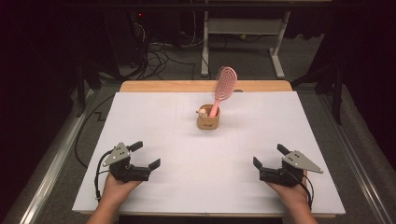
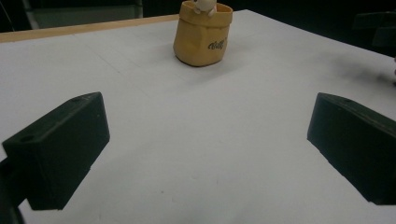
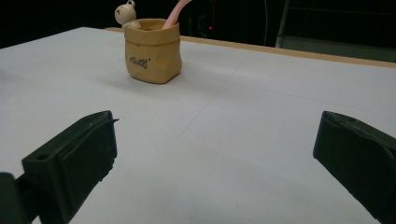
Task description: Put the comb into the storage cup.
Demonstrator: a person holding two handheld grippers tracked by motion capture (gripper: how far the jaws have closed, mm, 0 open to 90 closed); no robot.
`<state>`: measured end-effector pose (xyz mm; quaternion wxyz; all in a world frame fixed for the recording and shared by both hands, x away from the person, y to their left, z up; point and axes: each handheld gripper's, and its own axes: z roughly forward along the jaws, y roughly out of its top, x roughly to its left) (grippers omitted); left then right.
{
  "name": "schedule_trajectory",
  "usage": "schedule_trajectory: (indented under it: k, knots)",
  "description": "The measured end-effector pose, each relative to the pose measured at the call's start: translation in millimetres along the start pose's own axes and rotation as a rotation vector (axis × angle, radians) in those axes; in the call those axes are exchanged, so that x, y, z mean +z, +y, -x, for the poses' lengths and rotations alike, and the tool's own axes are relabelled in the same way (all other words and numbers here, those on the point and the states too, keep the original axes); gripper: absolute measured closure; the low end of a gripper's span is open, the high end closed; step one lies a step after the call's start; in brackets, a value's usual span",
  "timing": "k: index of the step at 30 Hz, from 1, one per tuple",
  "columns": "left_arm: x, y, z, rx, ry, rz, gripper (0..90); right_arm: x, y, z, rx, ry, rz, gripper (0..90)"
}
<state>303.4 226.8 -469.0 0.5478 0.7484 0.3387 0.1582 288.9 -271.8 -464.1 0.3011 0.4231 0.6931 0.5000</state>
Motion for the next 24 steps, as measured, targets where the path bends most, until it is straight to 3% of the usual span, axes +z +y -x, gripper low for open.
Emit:
schedule_trajectory:
  k: [7, 24]
  knots:
    - [2.0, 0.1, 3.0, 0.005, -0.012, -0.01, 0.0, -32.4, -12.5, 8.2, 0.014, -0.018, 0.027, 0.5]
    - [2.2, 1.7, 5.9, 0.001, -0.043, -0.007, 0.0, -27.8, -13.6, 5.3, -0.019, -0.01, 0.028, 0.5]
